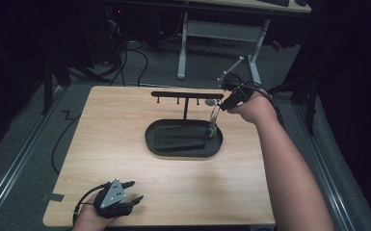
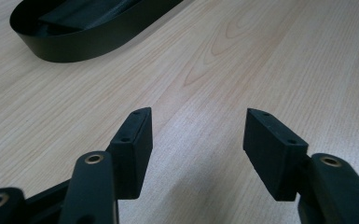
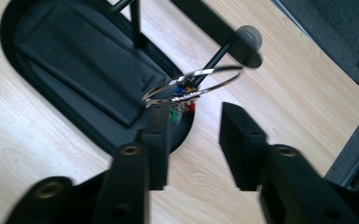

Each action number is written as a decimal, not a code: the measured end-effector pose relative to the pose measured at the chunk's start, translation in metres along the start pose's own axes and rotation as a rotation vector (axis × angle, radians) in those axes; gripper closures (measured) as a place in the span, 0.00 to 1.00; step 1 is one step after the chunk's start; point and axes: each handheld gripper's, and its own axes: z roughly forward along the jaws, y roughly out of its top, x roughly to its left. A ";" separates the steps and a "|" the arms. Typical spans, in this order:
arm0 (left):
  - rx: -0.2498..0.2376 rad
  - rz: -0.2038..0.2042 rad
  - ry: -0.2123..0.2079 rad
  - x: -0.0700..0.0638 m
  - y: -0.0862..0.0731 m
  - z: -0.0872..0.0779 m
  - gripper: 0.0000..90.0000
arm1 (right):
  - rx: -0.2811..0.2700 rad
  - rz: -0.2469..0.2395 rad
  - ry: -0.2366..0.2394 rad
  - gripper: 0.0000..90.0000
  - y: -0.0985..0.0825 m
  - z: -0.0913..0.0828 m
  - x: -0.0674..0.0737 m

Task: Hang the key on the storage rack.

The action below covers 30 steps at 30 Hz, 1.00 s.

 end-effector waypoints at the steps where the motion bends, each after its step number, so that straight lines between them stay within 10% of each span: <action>1: 0.000 -0.004 0.003 0.000 0.000 0.000 0.48 | -0.013 0.004 0.001 0.62 -0.006 -0.001 0.002; 13: 0.013 -0.026 0.018 -0.001 0.001 0.002 0.48 | -0.208 0.059 -0.060 0.28 -0.085 0.015 0.038; 30: 0.039 -0.048 0.016 0.000 -0.002 0.006 0.48 | -0.382 0.169 -0.077 0.16 -0.192 0.066 0.072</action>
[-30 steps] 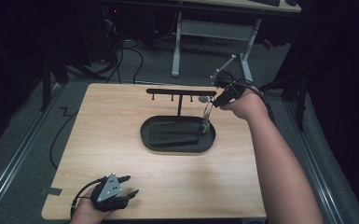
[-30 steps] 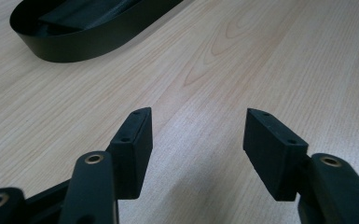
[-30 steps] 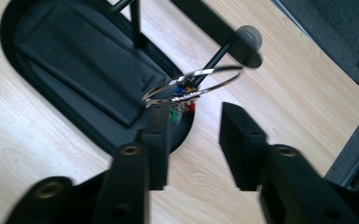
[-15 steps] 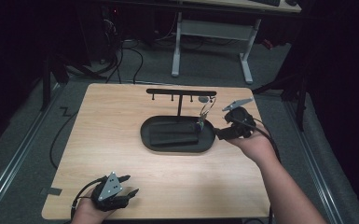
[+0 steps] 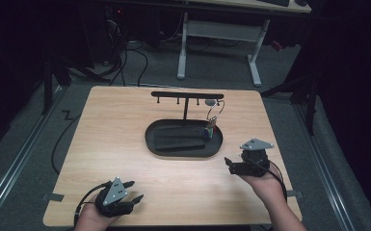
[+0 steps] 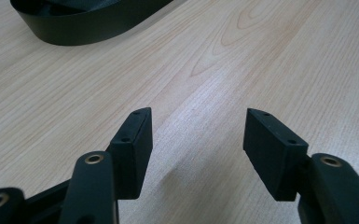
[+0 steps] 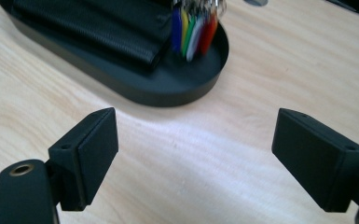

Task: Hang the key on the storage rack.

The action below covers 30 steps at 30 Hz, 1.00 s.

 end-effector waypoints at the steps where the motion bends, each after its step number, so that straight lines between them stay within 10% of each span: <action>1: 0.002 -0.001 0.000 0.000 0.000 0.000 0.48 | -0.008 0.005 -0.003 0.16 -0.007 0.001 0.001; 10: 0.011 -0.012 0.007 0.001 -0.002 0.001 0.48 | -0.035 0.051 0.044 0.16 -0.059 0.009 0.014; 19: 0.000 -0.003 0.005 -0.003 -0.003 0.001 0.48 | -0.159 -0.016 -0.008 0.16 -0.091 0.000 0.045; 30: 0.006 -0.005 0.014 -0.004 -0.001 0.002 0.47 | -0.190 0.048 -0.026 0.16 -0.102 -0.007 0.037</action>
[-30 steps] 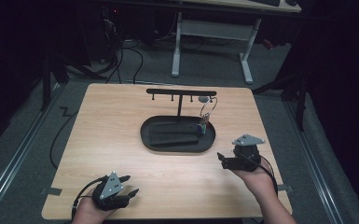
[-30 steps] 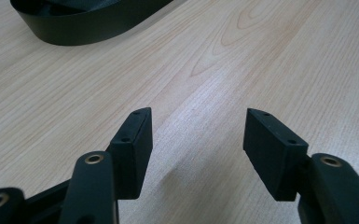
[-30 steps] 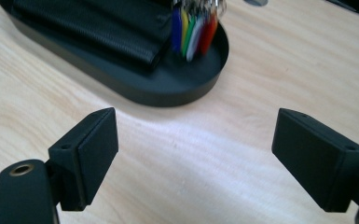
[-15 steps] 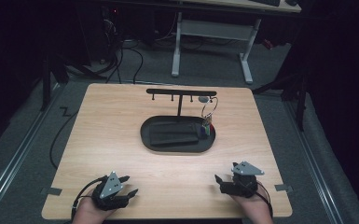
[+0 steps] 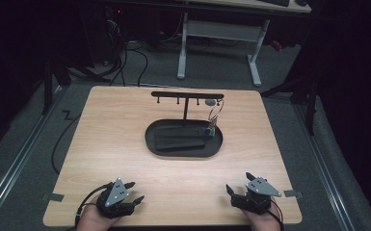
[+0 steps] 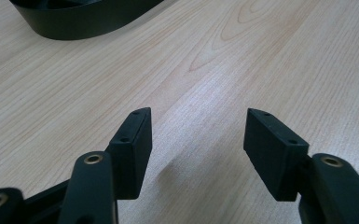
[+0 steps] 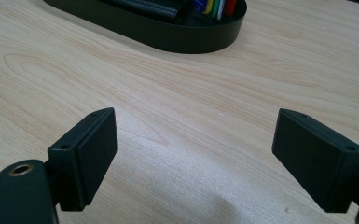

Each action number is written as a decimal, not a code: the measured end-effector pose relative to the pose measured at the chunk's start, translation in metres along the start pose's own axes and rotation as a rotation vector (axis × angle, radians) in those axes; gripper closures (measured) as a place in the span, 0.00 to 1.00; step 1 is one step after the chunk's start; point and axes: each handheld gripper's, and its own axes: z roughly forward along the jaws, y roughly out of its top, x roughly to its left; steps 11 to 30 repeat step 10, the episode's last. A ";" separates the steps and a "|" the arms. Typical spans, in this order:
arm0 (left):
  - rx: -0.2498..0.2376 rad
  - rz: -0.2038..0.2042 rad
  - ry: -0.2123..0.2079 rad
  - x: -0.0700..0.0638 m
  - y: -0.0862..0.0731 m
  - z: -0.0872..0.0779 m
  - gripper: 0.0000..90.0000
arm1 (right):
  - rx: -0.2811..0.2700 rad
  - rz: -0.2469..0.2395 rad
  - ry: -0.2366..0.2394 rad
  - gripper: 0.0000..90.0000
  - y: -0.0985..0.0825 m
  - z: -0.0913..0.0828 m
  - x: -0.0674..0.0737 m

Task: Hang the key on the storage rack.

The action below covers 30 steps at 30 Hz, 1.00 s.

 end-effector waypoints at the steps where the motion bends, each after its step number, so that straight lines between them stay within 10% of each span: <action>1: 0.000 0.000 -0.001 0.000 0.000 0.000 0.47 | -0.001 0.006 0.001 0.16 0.000 0.000 0.000; 30: -0.007 -0.011 0.004 0.003 -0.003 -0.006 0.47 | 0.008 0.016 -0.018 0.16 0.000 0.005 -0.003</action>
